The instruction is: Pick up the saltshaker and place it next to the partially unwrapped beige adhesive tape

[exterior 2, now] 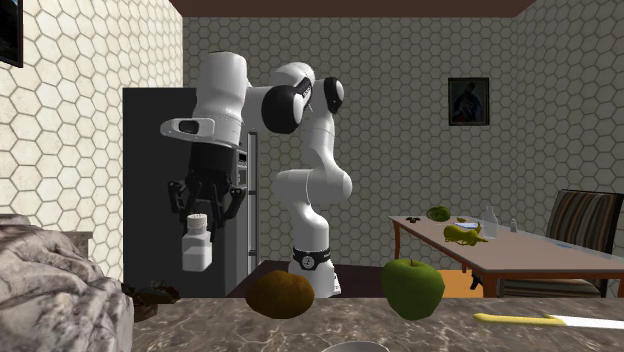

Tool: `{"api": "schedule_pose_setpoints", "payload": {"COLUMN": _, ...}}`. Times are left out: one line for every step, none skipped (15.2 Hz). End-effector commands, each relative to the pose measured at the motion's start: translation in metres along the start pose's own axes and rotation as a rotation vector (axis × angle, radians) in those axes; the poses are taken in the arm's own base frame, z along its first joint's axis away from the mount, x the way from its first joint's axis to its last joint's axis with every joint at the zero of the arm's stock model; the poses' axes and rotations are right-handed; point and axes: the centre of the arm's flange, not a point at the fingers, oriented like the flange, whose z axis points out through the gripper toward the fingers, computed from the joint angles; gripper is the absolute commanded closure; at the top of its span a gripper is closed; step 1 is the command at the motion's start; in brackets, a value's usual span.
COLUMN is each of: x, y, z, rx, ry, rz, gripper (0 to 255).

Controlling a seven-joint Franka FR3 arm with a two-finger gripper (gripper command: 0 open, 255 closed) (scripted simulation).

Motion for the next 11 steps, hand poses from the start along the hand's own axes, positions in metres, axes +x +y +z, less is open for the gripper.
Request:
{"api": "schedule_pose_setpoints", "payload": {"x": 0.0, "y": -0.002, "z": 0.011, "rx": 0.0, "ry": 0.001, "rz": 0.0, "gripper": 255}}
{"api": "schedule_pose_setpoints", "payload": {"x": 0.0, "y": -0.003, "z": 0.016, "rx": 0.0, "ry": 0.001, "rz": 0.0, "gripper": 255}}
{"api": "schedule_pose_setpoints", "payload": {"x": -0.001, "y": -0.003, "z": 0.021, "rx": 0.0, "ry": 0.001, "rz": 0.0, "gripper": 255}}
{"api": "schedule_pose_setpoints", "payload": {"x": -0.001, "y": -0.004, "z": 0.027, "rx": 0.0, "ry": 0.001, "rz": 0.0, "gripper": 255}}
{"api": "schedule_pose_setpoints", "payload": {"x": -0.002, "y": -0.004, "z": 0.032, "rx": 0.0, "ry": 0.001, "rz": 0.0, "gripper": 255}}
{"api": "schedule_pose_setpoints", "payload": {"x": -0.002, "y": -0.005, "z": 0.037, "rx": 0.0, "ry": 0.001, "rz": 0.0, "gripper": 255}}
{"api": "schedule_pose_setpoints", "payload": {"x": -0.002, "y": -0.005, "z": 0.042, "rx": 0.0, "ry": 0.001, "rz": 0.0, "gripper": 255}}
{"api": "schedule_pose_setpoints", "payload": {"x": -0.003, "y": -0.006, "z": 0.047, "rx": 0.0, "ry": 0.001, "rz": 0.0, "gripper": 255}}
{"api": "schedule_pose_setpoints", "payload": {"x": -0.003, "y": -0.007, "z": 0.053, "rx": 0.0, "ry": 0.001, "rz": 0.0, "gripper": 255}}
{"api": "schedule_pose_setpoints", "payload": {"x": -0.004, "y": -0.007, "z": 0.058, "rx": 0.0, "ry": 0.001, "rz": 0.0, "gripper": 255}}
{"api": "schedule_pose_setpoints", "payload": {"x": -0.004, "y": -0.008, "z": 0.063, "rx": 0.0, "ry": 0.001, "rz": 0.0, "gripper": 255}}
